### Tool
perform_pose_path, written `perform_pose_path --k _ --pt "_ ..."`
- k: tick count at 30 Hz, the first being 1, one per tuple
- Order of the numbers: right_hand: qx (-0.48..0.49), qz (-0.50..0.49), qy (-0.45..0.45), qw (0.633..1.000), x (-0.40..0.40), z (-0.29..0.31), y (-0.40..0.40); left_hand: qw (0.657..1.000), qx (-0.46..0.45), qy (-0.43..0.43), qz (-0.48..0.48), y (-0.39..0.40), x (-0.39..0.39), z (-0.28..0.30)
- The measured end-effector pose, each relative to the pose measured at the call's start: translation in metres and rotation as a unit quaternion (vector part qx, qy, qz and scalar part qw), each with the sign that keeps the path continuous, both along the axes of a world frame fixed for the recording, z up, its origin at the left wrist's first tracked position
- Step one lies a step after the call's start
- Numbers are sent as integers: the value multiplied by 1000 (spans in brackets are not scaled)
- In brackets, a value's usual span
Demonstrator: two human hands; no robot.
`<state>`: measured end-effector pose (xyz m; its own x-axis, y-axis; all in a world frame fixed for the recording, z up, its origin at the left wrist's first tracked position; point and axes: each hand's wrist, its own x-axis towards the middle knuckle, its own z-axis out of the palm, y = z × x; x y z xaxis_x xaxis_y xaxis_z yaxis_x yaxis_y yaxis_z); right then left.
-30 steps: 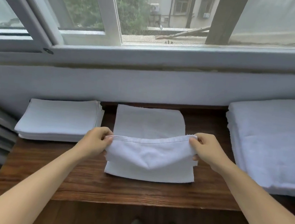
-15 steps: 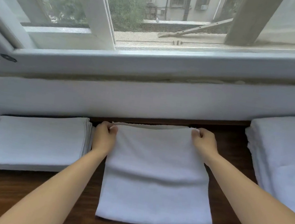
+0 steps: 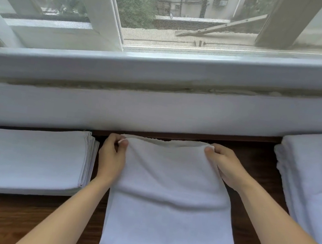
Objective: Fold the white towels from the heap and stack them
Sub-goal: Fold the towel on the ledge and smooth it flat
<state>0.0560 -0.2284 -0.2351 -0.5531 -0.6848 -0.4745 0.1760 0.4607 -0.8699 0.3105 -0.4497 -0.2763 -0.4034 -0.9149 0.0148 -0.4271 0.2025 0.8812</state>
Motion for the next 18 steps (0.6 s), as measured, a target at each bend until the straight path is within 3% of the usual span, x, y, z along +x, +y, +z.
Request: perform_pose_path --k 3,7,10,14,18 --pt "-22 -29 -80 996 -8 3 0 1000 29 11 -4 -5 1 -2" --pt "-17 -109 -4 994 -11 3 -4 999 37 20 -3 -11 0 2" --pt "-6 -114 48 992 -12 1 -5 1000 22 14 -8 -13 -2 5" --pt "18 -110 26 993 -13 -1 -4 1000 27 -5 -4 -18 -2 4" --pt "23 -166 -14 986 -13 -1 -1 1000 20 -10 0 -19 -2 6"
